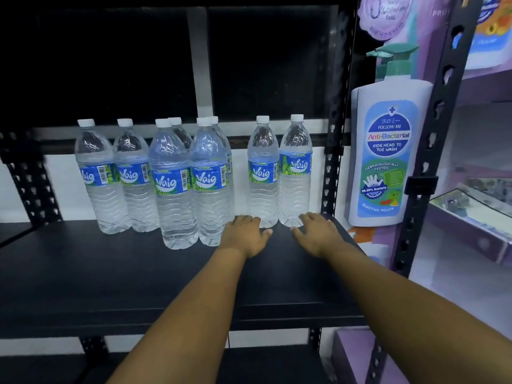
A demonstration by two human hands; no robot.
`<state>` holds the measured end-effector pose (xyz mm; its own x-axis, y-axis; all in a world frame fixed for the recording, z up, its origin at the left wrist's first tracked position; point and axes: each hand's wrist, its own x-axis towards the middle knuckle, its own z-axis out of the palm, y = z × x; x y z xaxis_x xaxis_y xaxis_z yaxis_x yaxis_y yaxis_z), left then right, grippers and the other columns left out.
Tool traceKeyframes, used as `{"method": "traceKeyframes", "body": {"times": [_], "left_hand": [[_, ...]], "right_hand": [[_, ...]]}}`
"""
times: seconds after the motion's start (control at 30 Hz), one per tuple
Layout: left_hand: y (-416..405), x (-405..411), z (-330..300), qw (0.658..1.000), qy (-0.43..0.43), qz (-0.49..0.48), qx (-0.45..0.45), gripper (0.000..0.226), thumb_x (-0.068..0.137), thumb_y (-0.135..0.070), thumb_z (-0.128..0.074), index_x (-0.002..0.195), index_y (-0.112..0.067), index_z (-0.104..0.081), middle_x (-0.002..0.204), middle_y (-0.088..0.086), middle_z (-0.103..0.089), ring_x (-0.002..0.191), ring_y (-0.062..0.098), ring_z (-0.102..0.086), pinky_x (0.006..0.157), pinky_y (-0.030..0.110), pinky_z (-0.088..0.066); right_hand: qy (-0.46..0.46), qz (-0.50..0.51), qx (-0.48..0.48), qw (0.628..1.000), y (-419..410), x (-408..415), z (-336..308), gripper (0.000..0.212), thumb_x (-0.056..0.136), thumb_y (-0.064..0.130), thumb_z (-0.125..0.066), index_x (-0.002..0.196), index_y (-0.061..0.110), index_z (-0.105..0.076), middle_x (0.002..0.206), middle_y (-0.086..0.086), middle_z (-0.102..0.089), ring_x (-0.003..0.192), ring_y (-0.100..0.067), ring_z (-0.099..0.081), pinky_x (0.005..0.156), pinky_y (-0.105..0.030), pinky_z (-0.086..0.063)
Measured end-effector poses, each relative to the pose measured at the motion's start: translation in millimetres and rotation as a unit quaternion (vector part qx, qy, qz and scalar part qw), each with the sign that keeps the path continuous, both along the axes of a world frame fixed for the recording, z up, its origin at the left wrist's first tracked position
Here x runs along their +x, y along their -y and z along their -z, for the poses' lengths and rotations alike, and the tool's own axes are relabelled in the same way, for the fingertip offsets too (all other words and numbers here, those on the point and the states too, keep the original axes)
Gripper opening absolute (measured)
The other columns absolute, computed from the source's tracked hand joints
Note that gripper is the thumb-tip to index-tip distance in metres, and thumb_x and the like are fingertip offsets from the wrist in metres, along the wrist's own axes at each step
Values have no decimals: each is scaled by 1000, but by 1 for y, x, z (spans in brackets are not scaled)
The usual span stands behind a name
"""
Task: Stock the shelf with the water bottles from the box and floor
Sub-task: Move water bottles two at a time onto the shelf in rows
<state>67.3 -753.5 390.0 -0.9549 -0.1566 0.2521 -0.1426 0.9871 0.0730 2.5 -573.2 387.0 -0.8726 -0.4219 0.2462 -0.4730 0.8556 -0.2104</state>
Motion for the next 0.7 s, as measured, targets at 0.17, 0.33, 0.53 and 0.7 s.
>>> {"method": "traceKeyframes", "body": {"times": [0.17,0.33,0.53,0.7], "left_hand": [[1,22,-2,1000,17,6,11,60,99,-53,-31,144,-14,-38,148,7,-42,138,25,-33,112,44,-28],[-2,54,-13,999,23,3,21,60,100,-52,-31,149,-17,-32,153,7,-35,141,25,-29,115,42,-24],[-9,83,-18,999,43,5,30,62,100,-52,-30,150,-16,-27,156,7,-29,145,24,-23,117,42,-22],[-28,103,-19,998,42,13,41,61,101,-51,-30,149,-14,-29,155,8,-32,146,25,-22,116,42,-23]], "right_hand": [[8,3,7,1000,0,27,-8,60,100,49,-32,148,12,-32,156,-11,-28,145,-26,-21,118,-45,-16],[26,10,7,1000,-2,57,-12,61,100,50,-30,149,15,-29,156,-9,-28,146,-25,-18,118,-45,-11],[34,8,11,999,-14,84,-16,62,100,53,-28,150,16,-27,158,-10,-25,147,-25,-16,119,-46,-10],[34,5,11,999,-29,103,-23,62,99,53,-28,151,17,-28,157,-10,-28,146,-26,-18,119,-46,-13]]}}
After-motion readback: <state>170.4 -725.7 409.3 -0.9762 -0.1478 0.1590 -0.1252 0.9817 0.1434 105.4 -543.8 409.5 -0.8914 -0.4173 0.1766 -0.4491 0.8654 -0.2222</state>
